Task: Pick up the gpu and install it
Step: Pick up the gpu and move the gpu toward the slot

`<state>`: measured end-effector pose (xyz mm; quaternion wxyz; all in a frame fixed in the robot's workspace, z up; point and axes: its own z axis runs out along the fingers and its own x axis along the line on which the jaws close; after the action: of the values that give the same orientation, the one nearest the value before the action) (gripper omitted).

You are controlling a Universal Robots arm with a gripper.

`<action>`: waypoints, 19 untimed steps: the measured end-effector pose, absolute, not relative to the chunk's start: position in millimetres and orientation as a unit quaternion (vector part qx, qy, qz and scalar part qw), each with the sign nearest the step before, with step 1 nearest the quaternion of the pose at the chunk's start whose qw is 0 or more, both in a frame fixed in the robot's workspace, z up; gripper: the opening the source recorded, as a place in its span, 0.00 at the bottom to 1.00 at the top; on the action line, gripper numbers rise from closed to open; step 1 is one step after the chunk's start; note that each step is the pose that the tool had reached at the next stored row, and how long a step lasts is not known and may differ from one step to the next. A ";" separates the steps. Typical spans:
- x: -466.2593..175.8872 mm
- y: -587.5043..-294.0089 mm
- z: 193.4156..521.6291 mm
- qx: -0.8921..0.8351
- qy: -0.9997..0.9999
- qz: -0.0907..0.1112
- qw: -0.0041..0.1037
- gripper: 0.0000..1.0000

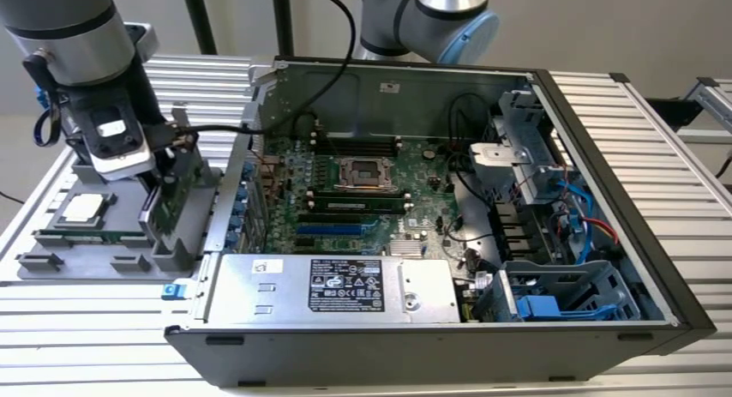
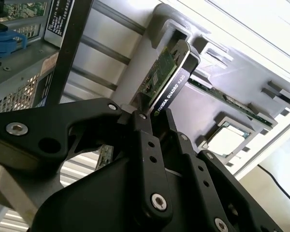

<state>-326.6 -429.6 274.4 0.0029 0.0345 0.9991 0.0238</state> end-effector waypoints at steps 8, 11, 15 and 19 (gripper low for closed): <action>-326.6 -429.6 279.6 0.035 0.999 0.024 0.003 0.00; -326.6 -429.5 280.4 0.035 0.999 0.024 0.003 0.00; -326.6 -429.6 281.3 0.035 0.999 0.024 0.003 0.00; -326.6 -429.6 284.4 0.035 0.999 0.024 0.003 0.00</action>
<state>-326.6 -429.6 284.4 0.0029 0.0345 0.9991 0.0237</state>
